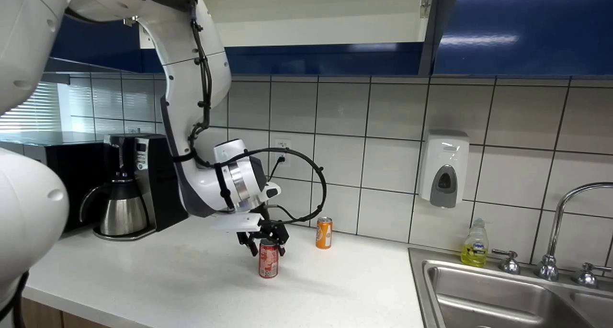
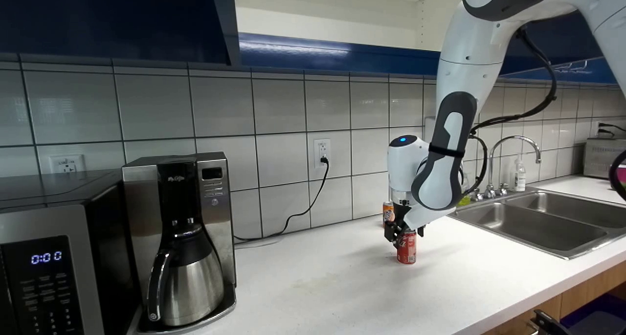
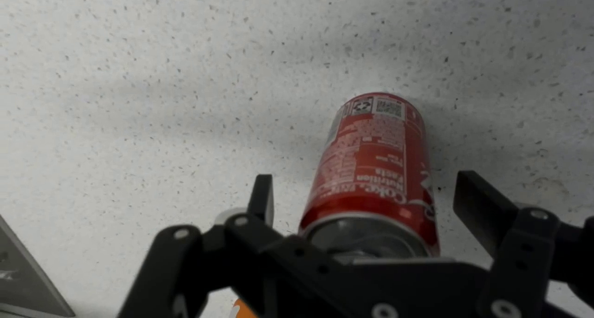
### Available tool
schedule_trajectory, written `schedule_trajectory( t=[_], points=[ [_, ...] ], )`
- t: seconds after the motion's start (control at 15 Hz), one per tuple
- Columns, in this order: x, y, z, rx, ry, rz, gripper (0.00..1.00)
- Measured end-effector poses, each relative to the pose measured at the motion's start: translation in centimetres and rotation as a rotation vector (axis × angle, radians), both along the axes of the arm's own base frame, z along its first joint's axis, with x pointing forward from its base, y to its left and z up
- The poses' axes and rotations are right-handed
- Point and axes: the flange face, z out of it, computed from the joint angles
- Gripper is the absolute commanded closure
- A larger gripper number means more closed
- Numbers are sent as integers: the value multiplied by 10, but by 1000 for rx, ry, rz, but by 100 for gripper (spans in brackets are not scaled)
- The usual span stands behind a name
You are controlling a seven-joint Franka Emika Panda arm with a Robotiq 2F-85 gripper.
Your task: Put the red can in the open upper cabinet.
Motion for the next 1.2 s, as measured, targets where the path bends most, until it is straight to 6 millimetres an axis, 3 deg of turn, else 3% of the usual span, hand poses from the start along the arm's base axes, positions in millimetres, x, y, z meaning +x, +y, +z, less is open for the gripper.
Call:
schedule_trajectory(
  t=[0.13,0.2,0.27,0.4,0.6,1.2],
  points=[
    [1,-2,-2,-3,-1,-1,0],
    [1,-2,-2,-4,-1,-1,6],
    [1,-3,-3,-4,-2,-1,28],
    [1,-3,-4,-5,-2,0,33],
    [1,-2,-6,-2,-7,6,55],
    [2,0,-5,3,-19,14,59]
  ],
)
